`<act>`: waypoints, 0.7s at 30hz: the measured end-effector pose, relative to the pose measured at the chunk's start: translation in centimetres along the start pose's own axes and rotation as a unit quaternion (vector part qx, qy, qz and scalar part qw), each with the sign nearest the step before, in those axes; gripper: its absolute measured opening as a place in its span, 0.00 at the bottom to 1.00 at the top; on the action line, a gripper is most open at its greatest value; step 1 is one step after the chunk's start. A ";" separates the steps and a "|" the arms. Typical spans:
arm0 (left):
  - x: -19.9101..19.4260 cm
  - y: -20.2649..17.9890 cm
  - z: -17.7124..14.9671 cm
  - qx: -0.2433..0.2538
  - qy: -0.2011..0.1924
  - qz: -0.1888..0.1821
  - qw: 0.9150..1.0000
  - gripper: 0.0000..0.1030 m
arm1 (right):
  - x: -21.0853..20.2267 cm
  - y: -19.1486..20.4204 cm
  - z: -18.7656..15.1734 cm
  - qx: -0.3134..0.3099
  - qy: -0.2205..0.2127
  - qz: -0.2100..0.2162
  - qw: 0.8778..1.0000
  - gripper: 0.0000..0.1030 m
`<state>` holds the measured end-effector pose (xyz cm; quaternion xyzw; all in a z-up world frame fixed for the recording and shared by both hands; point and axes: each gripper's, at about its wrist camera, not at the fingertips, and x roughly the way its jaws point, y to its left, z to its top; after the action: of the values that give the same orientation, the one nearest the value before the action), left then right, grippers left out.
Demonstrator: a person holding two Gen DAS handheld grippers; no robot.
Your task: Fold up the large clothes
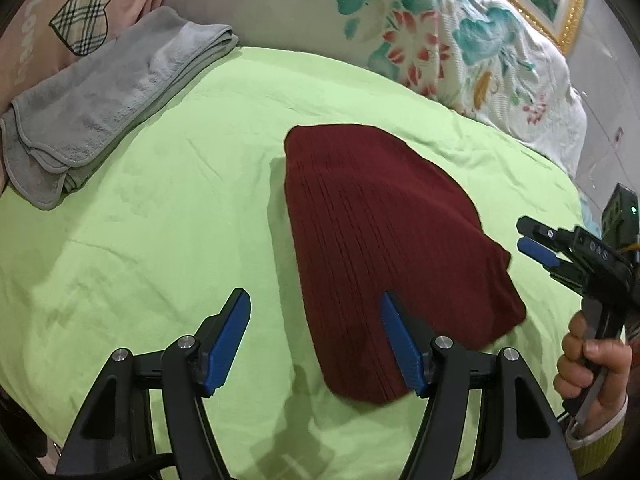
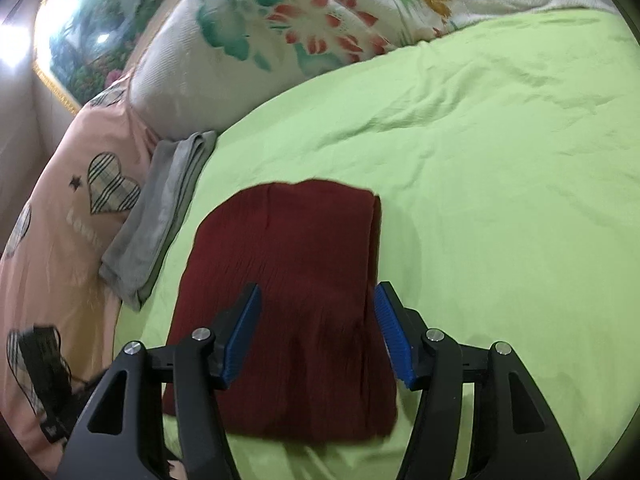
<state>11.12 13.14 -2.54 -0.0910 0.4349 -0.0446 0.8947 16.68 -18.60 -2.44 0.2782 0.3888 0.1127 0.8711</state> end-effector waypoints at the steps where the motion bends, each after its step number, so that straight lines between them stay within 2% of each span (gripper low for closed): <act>1: 0.4 0.1 0.3 -0.002 0.002 0.001 1.000 0.66 | 0.9 -0.3 0.6 0.003 0.004 0.000 1.000 0.58; 6: 2.1 0.1 1.0 -0.007 0.013 -0.001 1.000 0.67 | 5.5 -1.2 2.6 0.007 0.029 -0.015 0.999 0.58; 9: 2.8 -0.2 1.0 0.000 0.014 -0.001 1.000 0.68 | 8.0 -1.7 2.8 0.016 0.052 -0.006 0.998 0.56; 10: 3.0 -0.3 1.1 0.003 0.016 -0.002 1.000 0.68 | 8.7 -1.5 2.8 0.011 0.062 0.003 0.998 0.31; 11: 3.1 -0.4 1.1 0.005 0.015 -0.002 1.000 0.68 | 8.8 -1.3 2.8 0.006 0.064 0.005 0.998 0.18; 12: 3.1 -0.6 1.1 0.008 0.014 -0.002 1.000 0.65 | 8.5 -1.1 2.8 0.004 0.057 0.008 0.998 0.16; 13: 3.0 -0.8 1.3 0.014 0.013 -0.008 1.000 0.63 | 7.6 -1.0 3.0 0.003 0.037 0.014 0.999 0.12; 15: 2.7 -1.4 1.5 0.026 0.009 -0.024 0.999 0.60 | 4.9 -1.4 3.2 0.017 -0.019 0.035 0.999 0.09; 16: 2.8 -1.6 1.5 0.031 0.008 -0.025 0.999 0.60 | 4.2 -1.8 3.2 0.025 -0.032 0.031 0.999 0.07; 18: 3.5 -2.0 1.3 0.034 0.012 -0.023 0.999 0.61 | 4.7 -2.4 3.1 0.034 -0.023 0.018 0.999 0.07; 21: 4.6 -2.1 0.9 0.026 0.021 -0.036 0.999 0.61 | 7.9 -3.1 2.2 0.034 0.038 -0.014 0.999 0.08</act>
<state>14.69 10.45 -5.11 -0.0819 0.4487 -0.0898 0.8854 23.55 -18.80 -7.85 0.2979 0.4293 0.0975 0.8470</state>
